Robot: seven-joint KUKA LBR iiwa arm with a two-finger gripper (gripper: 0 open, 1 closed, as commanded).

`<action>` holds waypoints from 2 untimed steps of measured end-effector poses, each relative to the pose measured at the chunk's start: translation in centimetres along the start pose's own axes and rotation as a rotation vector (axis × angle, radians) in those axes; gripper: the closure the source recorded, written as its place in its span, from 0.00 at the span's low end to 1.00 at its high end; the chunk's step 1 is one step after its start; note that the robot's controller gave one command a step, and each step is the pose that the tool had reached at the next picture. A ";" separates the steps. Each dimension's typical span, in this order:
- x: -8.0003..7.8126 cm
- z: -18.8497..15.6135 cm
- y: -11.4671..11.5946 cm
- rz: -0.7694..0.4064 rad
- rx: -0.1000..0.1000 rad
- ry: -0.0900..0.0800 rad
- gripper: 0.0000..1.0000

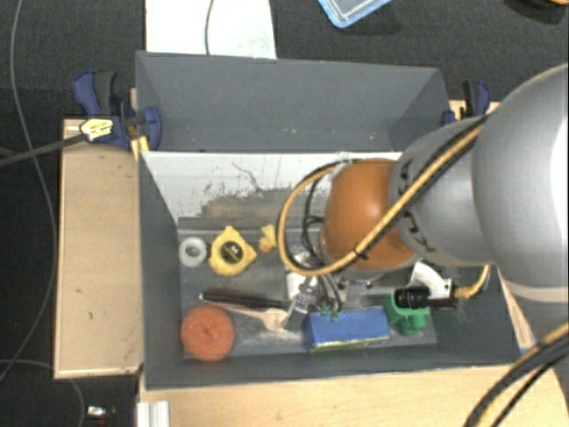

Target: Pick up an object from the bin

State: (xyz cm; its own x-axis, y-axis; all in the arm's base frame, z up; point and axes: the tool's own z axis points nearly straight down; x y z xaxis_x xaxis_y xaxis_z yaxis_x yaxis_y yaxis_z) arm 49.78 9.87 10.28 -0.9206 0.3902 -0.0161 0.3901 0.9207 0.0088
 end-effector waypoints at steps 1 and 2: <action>-0.7 3.3 3.3 0.045 -0.001 0.000 1.00; -0.7 3.3 3.3 0.049 -0.002 0.000 1.00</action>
Offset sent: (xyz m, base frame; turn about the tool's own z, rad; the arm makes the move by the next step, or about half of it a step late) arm 0.0000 0.0000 0.0000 0.0000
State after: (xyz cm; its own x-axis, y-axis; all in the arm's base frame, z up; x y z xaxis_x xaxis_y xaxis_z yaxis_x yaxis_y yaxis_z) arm 51.73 12.65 7.03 -0.9004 0.4349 -0.0153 0.4347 0.9005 0.0115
